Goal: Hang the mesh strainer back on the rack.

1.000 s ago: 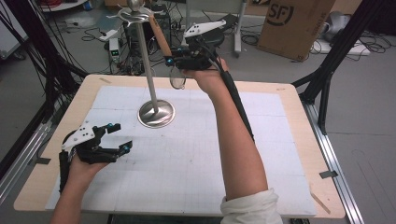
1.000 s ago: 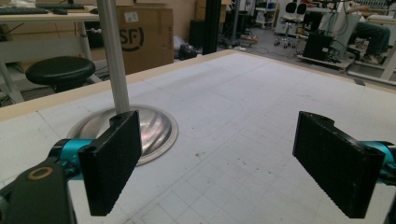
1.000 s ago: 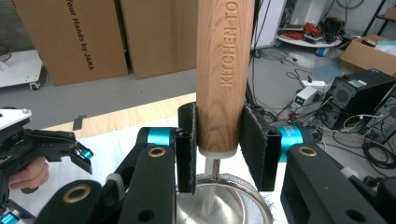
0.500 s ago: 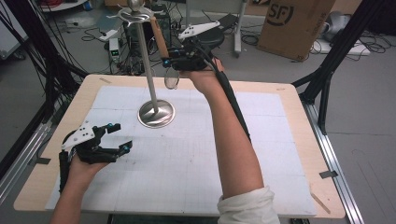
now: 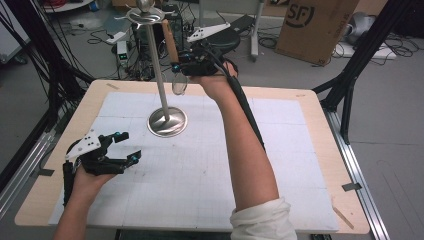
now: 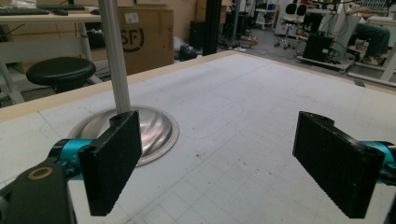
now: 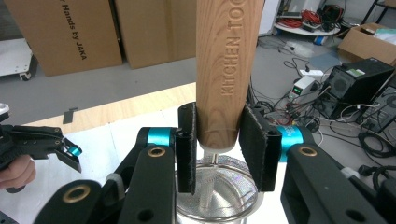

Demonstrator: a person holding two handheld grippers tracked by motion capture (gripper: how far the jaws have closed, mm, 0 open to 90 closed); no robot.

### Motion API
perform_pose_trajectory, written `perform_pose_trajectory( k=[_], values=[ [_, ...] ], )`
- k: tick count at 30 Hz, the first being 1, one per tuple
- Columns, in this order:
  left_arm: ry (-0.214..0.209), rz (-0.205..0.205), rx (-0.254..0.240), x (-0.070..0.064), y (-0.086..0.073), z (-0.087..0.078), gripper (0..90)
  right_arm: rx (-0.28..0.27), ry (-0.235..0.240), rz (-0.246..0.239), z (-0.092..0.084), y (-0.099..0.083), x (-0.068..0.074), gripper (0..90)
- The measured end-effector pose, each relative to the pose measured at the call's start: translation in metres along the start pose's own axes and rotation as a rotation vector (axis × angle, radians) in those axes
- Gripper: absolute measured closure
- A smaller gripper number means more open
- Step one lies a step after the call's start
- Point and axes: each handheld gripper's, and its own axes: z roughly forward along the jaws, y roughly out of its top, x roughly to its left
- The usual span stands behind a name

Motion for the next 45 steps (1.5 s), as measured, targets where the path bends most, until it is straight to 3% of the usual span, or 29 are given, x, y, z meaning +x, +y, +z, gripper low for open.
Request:
perform_pose_trajectory(
  k=[20,23,26,36,45],
  values=[
    [0.001,0.0,-0.004,0.0,0.0,0.0,16.2,0.019,-0.014,0.007,0.005,0.004,0.001,66.8],
    [-0.001,-0.002,-0.007,0.0,0.001,-0.001,16.2,0.026,-0.036,0.011,0.008,0.004,0.002,56.5],
    [-0.001,0.002,-0.003,0.0,0.001,-0.001,16.1,0.032,-0.05,0.013,0.007,0.003,0.002,52.0],
    [-0.002,0.005,0.005,-0.001,0.0,0.0,16.2,0.007,-0.054,0.003,-0.016,-0.004,0.008,45.6],
    [-0.006,0.003,0.011,-0.003,0.0,0.002,16.1,-0.022,-0.042,0.009,-0.049,-0.029,0.011,41.6]
  ],
)
